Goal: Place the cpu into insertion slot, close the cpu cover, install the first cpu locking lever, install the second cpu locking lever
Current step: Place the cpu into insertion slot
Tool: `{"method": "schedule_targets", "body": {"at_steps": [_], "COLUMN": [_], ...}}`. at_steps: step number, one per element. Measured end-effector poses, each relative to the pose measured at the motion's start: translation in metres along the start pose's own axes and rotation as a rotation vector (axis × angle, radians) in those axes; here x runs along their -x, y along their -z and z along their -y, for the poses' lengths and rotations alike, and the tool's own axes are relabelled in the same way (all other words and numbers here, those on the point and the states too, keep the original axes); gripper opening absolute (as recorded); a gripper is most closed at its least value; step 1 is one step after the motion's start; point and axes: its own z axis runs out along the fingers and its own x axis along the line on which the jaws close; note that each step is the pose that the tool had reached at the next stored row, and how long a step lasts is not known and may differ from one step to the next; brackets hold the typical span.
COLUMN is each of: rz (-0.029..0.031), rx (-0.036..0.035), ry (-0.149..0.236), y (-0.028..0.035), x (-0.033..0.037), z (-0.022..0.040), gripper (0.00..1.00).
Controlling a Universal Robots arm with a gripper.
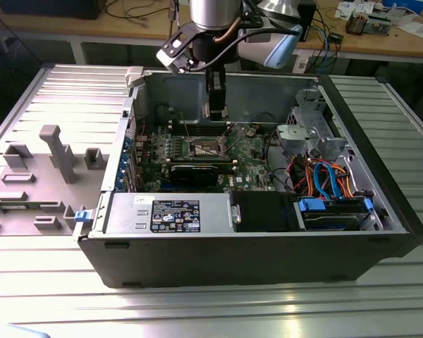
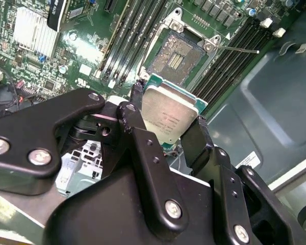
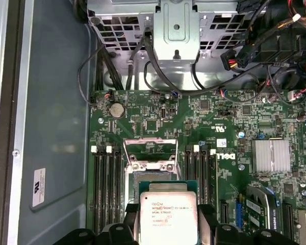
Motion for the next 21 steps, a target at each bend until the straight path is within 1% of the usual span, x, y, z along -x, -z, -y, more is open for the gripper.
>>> {"method": "schedule_targets", "body": {"at_steps": [3, 5, 6, 8, 9, 10, 11, 13, 15, 19, 21], "rz": [-0.0005, -0.0043, -0.0079, -0.0184, -0.0246, -0.0277, -0.0279, -0.0279, -0.0279, -0.0281, -0.0278], "rx": [-0.0001, 0.0, 0.0, 0.0001, 0.0002, 0.0003, 0.0002, 0.0002, 0.0002, 0.0002, 0.0], "ry": [0.0, -0.001, -0.001, -0.001, -0.002, -0.002, -0.002, -0.002, -0.002, -0.002, -0.002], "y": [-0.0046, -0.0073, -0.0086, -0.0094, -0.0099, -0.0108, -0.0139, -0.0166, -0.0218, -0.0267, -0.0269], "x": [-0.0001, -0.0001, 0.0, 0.0, 0.0, 0.0, 0.0001, 0.0, -0.0002, -0.0004, -0.0004], "z": [0.0007, 0.001, 0.0011, 0.0011, 0.0011, 0.0013, 0.0016, 0.0021, 0.0029, 0.0034, 0.0035], "gripper": [0.55, 0.55, 0.55, 0.55, 0.55, 0.55, 0.55, 0.55, 0.55, 0.55, 0.55]}}
